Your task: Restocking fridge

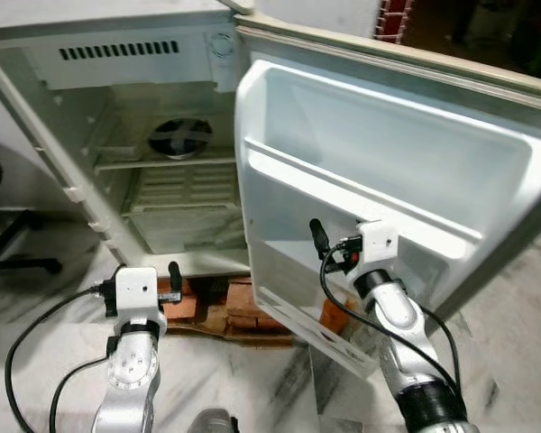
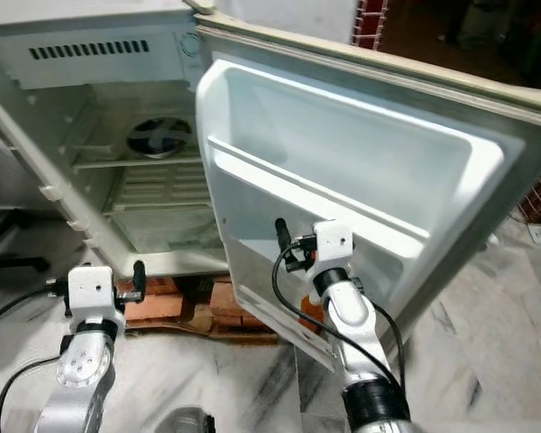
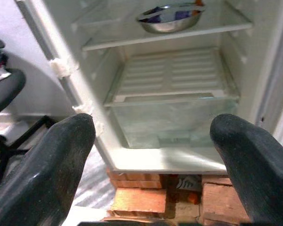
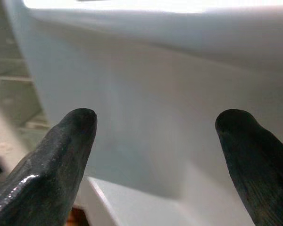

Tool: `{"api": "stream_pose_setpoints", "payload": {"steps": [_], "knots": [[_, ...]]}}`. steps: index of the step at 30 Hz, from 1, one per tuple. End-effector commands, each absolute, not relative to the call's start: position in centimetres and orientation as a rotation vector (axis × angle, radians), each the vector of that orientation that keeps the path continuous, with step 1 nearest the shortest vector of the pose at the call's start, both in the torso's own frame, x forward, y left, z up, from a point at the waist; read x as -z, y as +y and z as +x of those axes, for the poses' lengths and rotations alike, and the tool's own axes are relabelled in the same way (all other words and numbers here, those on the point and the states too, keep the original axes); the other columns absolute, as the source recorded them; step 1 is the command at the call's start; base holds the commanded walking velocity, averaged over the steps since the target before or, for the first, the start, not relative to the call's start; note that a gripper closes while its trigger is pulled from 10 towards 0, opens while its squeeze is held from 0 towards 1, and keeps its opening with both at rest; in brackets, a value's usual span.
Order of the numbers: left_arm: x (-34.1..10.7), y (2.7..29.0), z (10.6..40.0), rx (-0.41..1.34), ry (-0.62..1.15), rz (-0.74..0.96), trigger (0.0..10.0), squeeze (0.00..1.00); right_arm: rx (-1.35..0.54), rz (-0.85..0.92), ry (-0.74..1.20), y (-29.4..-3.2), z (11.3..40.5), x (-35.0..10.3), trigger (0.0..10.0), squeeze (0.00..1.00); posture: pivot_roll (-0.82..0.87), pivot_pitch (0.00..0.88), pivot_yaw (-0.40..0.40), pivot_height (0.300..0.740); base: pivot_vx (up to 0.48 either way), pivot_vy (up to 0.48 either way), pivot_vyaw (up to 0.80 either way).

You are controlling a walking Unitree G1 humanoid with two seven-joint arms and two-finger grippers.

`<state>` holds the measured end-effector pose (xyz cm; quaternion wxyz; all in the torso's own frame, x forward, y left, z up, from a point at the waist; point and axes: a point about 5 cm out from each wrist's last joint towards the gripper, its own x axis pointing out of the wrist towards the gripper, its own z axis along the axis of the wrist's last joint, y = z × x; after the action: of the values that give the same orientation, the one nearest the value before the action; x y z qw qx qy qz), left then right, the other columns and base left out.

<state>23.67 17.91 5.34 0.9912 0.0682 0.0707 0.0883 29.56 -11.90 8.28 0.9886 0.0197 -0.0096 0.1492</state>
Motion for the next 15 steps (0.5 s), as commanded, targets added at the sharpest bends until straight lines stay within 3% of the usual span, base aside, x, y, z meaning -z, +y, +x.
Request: {"api": "stream_pose_setpoints", "payload": {"steps": [1,12,15], "knots": [[-5.0,17.9,23.5,-0.174,0.164,0.144,10.0,0.0,-0.329,0.05,-0.001,-11.6,29.2,-8.0,10.0,0.0,-0.01,0.0,0.033,0.74,0.0,0.0,0.0],[-5.0,17.9,23.7,-0.173,0.16,0.148,10.0,0.0,-0.523,0.102,0.077,-10.7,28.1,-7.1,10.0,0.0,-0.01,0.0,0.035,0.74,0.0,0.0,0.0],[-5.0,17.8,23.8,-0.17,0.159,0.149,10.0,0.0,-0.562,0.105,0.097,-10.9,28.0,-6.9,10.0,0.0,-0.01,0.0,0.035,0.74,-0.28,0.0,0.0]]}}
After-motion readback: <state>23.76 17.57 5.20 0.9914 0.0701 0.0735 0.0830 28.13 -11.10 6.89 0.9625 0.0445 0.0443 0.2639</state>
